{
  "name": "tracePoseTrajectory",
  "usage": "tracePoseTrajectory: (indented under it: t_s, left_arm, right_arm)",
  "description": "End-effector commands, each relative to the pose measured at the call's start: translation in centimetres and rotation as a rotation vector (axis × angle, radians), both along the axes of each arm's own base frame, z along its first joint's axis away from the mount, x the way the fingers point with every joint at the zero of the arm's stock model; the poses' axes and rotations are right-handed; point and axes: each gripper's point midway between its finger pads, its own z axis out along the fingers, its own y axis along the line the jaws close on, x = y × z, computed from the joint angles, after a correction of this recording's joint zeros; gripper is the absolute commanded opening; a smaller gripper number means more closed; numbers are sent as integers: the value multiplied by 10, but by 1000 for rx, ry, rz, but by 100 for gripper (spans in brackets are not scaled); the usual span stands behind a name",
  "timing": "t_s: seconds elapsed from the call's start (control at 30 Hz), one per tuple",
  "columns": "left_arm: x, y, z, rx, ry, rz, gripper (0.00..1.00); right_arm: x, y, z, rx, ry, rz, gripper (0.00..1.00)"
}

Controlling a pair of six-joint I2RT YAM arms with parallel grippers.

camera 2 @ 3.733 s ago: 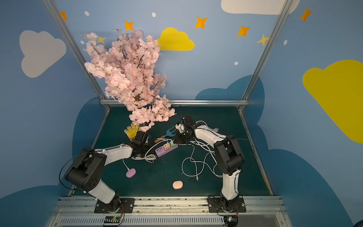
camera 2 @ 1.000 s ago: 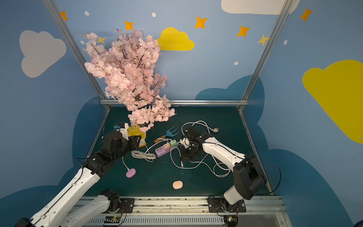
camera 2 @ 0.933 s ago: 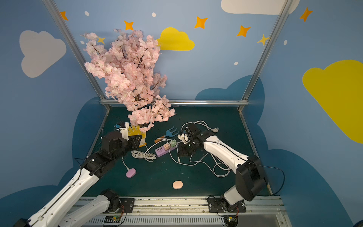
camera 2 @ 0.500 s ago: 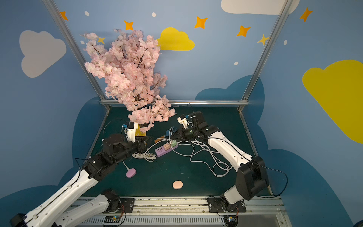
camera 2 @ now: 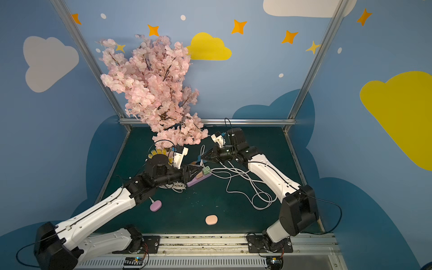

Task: Charge the bluetooth headset
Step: Pick up the charging cable from the center of the board.

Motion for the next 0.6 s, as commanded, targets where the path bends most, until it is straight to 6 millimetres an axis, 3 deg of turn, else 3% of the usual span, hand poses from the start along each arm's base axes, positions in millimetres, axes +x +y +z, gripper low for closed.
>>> tracePoseTrajectory:
  t_s: [0.0,0.23,0.57]
  left_arm:
    - [3,-8,24,-43,-55,-24,35]
    - [12,-15,17,-19,-48,-28,19]
    - [16,-16,12,28,-46,-29,5]
  right_arm:
    - [3,4,7,34,1,14,0]
    - [5,5,8,37,-5,19,0]
    - [5,6,14,47,-17,15,0]
